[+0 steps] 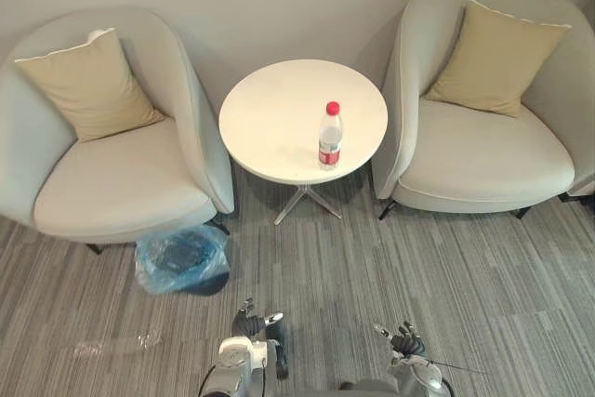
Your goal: Gather rubbish on tea table into small bin, then transfer packed bag to large trash can.
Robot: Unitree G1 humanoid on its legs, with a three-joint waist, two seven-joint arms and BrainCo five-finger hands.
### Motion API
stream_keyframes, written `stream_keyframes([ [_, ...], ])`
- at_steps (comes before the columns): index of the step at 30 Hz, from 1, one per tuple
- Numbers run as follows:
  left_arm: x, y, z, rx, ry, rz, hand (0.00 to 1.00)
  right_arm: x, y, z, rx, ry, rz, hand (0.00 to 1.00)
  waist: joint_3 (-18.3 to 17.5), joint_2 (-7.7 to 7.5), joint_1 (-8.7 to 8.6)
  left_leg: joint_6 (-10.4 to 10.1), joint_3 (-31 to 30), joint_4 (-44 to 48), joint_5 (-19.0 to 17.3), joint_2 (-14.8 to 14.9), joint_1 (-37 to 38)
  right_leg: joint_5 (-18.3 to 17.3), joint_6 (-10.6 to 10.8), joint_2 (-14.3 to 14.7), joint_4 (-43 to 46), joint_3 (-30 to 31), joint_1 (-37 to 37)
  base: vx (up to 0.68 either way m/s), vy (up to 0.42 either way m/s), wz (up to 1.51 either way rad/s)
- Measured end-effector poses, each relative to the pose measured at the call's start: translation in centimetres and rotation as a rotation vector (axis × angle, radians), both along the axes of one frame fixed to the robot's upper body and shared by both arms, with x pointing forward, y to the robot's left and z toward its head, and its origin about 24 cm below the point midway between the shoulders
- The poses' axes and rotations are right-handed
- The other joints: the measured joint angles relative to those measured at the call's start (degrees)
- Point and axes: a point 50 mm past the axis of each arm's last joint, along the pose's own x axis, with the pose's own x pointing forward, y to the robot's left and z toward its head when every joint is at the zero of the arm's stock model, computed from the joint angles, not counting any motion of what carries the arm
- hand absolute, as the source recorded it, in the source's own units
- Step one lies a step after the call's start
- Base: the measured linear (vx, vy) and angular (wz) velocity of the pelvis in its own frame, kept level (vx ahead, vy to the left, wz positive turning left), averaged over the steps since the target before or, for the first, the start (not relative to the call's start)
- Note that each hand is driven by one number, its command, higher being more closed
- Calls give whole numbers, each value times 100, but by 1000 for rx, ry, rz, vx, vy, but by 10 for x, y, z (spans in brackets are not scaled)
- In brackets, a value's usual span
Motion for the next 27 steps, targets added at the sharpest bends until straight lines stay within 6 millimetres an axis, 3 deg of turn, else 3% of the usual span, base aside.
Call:
stream_keyframes([
  [2,-4,2,-3,17,22,-30,0,1,0,0,-12,-1,28,0,-10,-13,23,32,34,-47,-226,-34,391,72,113,-65,1248,146,-380,409,150,-28],
  [3,-7,5,-4,33,38,-52,0,-1,1,-1,-13,11,41,0,-12,14,3,21,-80,-396,-384,-44,872,143,104,-151,2455,59,-804,344,95,-5],
  [6,-5,8,-4,56,44,-84,0,-3,0,-3,-11,24,55,0,-38,56,-62,-49,-352,-733,-450,-16,1284,-570,-139,-142,2800,-304,-1237,346,4,33],
  [9,-6,7,-5,55,48,-81,0,3,-6,0,-31,9,65,0,-40,182,-233,-55,-671,-780,-447,172,1477,-687,-155,98,2053,-212,-1763,229,-125,59],
  [10,-11,10,-7,59,61,-78,0,3,-7,0,-36,12,67,0,-61,157,-236,-89,-753,-774,-448,140,1577,-240,-95,126,1174,5,-1763,216,-156,58],
  [11,-13,12,-8,63,67,-75,0,-2,-8,-1,-35,23,64,0,-120,37,-238,-218,-819,-772,-488,26,1621,279,-126,70,753,131,-1748,239,-184,61],
  [12,-18,10,-11,53,96,-61,0,-8,-12,-4,-42,46,60,0,-134,95,-237,-423,-1028,-799,-611,71,1737,534,-224,74,822,97,-1716,237,-198,51],
  [14,-26,-3,-14,5,108,-33,0,-14,-24,-4,-71,64,51,0,-302,390,-185,-448,-1123,-804,-609,275,1692,565,-278,268,494,4,-1565,260,-195,26],
  [16,-32,-4,-17,-16,128,3,0,-16,-27,-5,-74,71,43,0,-321,532,-228,-510,-1275,-816,-568,396,1730,610,-340,390,194,-164,-1270,149,-145,23],
  [24,-34,3,-18,2,141,1,0,-22,-29,-6,-91,87,43,0,-383,397,-227,-588,-1586,-1119,-521,415,1793,863,-335,456,-442,-407,-915,11,-1,20],
  [27,-33,6,-18,17,143,-12,0,-4,-28,9,-148,-21,101,0,-395,369,-231,-601,-1624,-1220,-527,327,1737,1064,-266,380,-711,-404,-888,-47,109,3],
])
